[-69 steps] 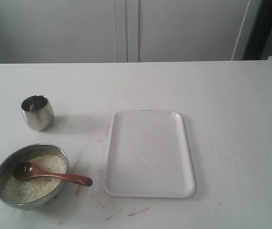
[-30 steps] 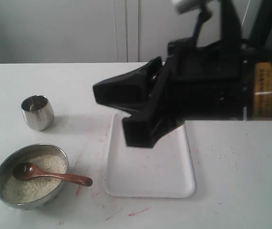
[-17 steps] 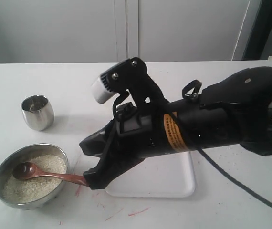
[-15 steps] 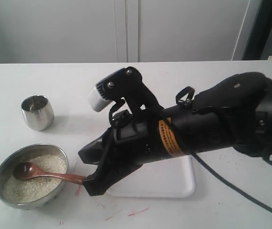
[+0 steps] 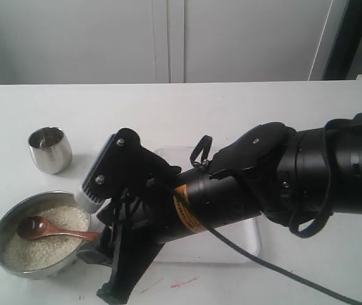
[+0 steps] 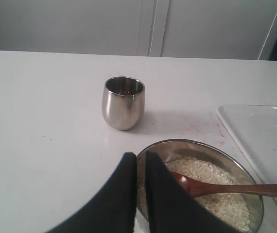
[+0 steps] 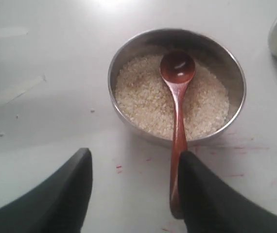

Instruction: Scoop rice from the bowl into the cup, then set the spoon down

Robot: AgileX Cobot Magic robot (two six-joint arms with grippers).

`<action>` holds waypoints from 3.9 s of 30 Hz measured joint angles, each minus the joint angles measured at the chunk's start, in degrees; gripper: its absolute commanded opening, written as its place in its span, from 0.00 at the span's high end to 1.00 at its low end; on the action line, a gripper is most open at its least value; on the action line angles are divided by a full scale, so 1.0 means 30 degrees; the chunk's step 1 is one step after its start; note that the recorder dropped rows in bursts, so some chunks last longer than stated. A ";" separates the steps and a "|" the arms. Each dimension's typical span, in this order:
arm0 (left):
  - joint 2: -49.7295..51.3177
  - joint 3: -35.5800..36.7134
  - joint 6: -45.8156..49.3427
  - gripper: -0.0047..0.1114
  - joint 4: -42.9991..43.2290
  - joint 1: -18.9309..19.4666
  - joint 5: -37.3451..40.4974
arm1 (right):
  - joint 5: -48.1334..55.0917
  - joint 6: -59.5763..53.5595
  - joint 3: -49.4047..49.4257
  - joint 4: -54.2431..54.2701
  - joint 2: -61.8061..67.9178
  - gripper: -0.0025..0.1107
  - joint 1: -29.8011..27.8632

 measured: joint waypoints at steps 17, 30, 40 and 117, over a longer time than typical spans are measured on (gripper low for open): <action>0.0000 0.0000 0.0000 0.84 0.0000 0.0000 0.0000 | 0.2154 -0.0401 -0.0688 0.0006 0.0000 0.52 0.1016; 0.0000 0.0000 0.0000 0.84 0.0000 0.0000 0.0000 | 0.1659 0.1077 -0.0700 0.0006 0.0000 0.52 0.1016; 0.0000 0.0000 0.0000 0.84 0.0000 0.0000 0.0000 | -0.1420 0.2453 -0.0700 0.0040 0.0000 0.52 0.1016; 0.0000 0.0000 0.0000 0.84 0.0000 0.0000 0.0000 | 2.5287 -3.4449 -1.2380 3.2723 0.6590 0.47 0.2919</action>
